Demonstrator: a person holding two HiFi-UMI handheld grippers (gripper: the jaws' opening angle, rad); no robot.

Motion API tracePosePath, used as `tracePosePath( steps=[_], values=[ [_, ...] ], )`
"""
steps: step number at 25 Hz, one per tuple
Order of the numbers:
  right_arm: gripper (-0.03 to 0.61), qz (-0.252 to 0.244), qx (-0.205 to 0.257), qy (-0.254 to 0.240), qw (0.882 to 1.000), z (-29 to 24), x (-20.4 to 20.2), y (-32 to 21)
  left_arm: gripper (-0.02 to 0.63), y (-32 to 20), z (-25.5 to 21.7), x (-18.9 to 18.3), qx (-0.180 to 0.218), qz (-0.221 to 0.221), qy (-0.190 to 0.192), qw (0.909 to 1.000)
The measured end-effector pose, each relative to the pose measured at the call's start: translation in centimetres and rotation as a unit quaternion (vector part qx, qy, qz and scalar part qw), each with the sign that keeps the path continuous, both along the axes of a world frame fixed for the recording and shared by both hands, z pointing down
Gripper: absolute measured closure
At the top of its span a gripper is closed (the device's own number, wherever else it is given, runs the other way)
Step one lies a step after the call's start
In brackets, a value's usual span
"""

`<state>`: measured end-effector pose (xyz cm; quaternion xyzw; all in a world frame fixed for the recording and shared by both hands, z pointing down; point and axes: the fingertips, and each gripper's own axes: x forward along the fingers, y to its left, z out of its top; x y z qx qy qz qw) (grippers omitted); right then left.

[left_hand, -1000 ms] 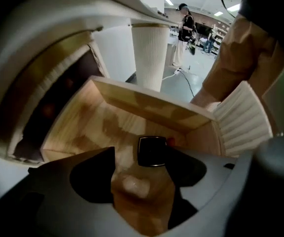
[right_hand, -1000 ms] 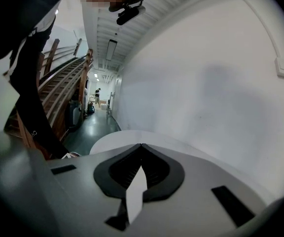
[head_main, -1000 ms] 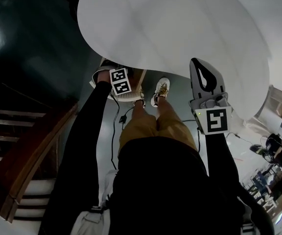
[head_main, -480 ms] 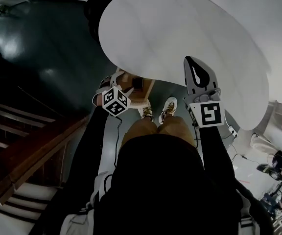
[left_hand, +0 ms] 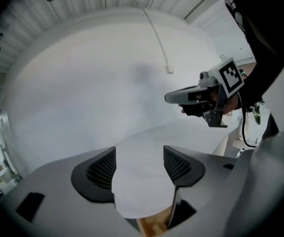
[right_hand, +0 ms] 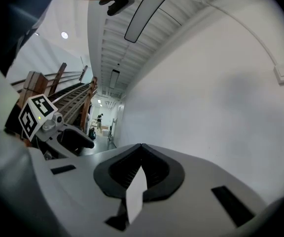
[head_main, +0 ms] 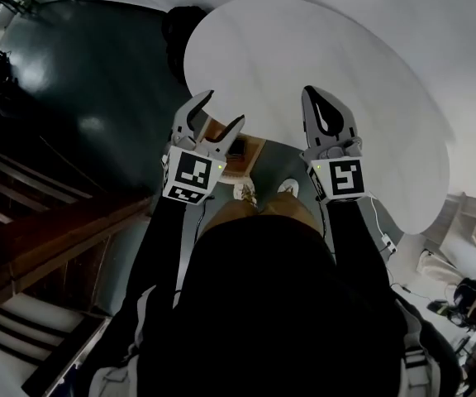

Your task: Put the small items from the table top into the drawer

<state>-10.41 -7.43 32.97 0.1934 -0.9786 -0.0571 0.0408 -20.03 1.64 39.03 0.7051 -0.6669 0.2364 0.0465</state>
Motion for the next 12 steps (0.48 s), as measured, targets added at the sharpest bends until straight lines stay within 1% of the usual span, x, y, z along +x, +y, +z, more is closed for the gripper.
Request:
tracePosePath(
  steps=[2, 5, 7, 9, 11, 12],
  values=[
    [0.554, -0.011, -0.003, -0.007, 1.000, -0.2, -0.6, 0.3, 0.323, -0.1, -3.0, -0.2, 0.042, -0.014, -0.005, 0.9990],
    [0.554, -0.031, -0.002, -0.008, 0.999, -0.2, -1.8, 1.1, 0.395, 0.3, -5.9, -0.3, 0.084, -0.030, 0.012, 0.9959],
    [0.554, -0.042, 0.000, -0.009, 0.999, -0.4, -2.5, 1.7, 0.455, 0.7, -6.8, -0.3, 0.098, -0.033, 0.010, 0.9946],
    [0.554, -0.050, 0.003, -0.010, 0.999, -0.7, -3.1, 2.1, 0.501, 1.0, -6.9, -0.6, 0.104, -0.043, 0.008, 0.9936],
    [0.554, -0.057, 0.003, -0.008, 0.998, -0.8, -3.5, 2.5, 0.598, 1.4, -6.9, -1.3, 0.111, -0.068, 0.021, 0.9913],
    [0.554, -0.060, 0.003, -0.007, 0.998, -0.7, -3.7, 2.6, 0.598, 1.7, -7.0, -1.9, 0.117, -0.084, 0.033, 0.9890]
  ],
)
